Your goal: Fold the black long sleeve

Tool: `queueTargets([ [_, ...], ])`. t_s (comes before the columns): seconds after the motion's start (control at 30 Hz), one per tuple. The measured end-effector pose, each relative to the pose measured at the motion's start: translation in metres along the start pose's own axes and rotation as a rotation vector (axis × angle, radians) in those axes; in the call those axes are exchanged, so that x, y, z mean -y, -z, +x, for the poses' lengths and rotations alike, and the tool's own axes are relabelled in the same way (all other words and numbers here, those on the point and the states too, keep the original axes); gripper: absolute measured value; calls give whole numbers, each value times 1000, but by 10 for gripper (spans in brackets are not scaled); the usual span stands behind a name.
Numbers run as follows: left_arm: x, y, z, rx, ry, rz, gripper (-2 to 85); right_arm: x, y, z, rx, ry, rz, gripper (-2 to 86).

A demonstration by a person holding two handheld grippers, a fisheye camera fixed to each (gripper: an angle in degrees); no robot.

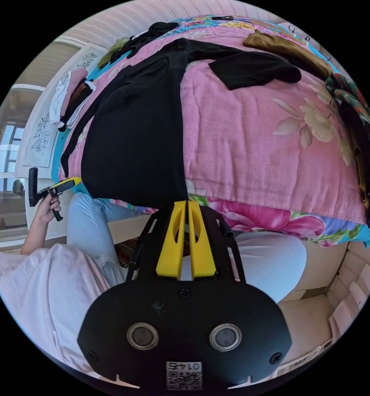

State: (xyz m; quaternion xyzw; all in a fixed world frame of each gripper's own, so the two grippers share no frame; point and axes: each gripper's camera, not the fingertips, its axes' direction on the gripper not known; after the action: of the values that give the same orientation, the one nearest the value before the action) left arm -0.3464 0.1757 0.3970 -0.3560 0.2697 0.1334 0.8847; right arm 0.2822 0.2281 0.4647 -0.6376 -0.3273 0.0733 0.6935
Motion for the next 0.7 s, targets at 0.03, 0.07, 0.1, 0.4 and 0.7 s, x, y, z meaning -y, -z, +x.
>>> queueTargets([
  [0.03,-2,-2,1,50,-11,-12,50,2,-2,-3,-9,8,3,33],
  [0.07,-3,-6,0,68,-5,-21,56,6,-6,-6,-9,15,-1,46],
  [0.1,-2,-9,-1,56,0,-28,57,8,-8,-8,-7,18,-4,52],
  [0.4,-6,-9,-12,-7,-27,-73,0,30,-38,-33,46,-67,-14,25],
  [0.7,-29,8,-22,61,-35,-52,-10,41,-56,-71,-24,-4,-30,3],
])
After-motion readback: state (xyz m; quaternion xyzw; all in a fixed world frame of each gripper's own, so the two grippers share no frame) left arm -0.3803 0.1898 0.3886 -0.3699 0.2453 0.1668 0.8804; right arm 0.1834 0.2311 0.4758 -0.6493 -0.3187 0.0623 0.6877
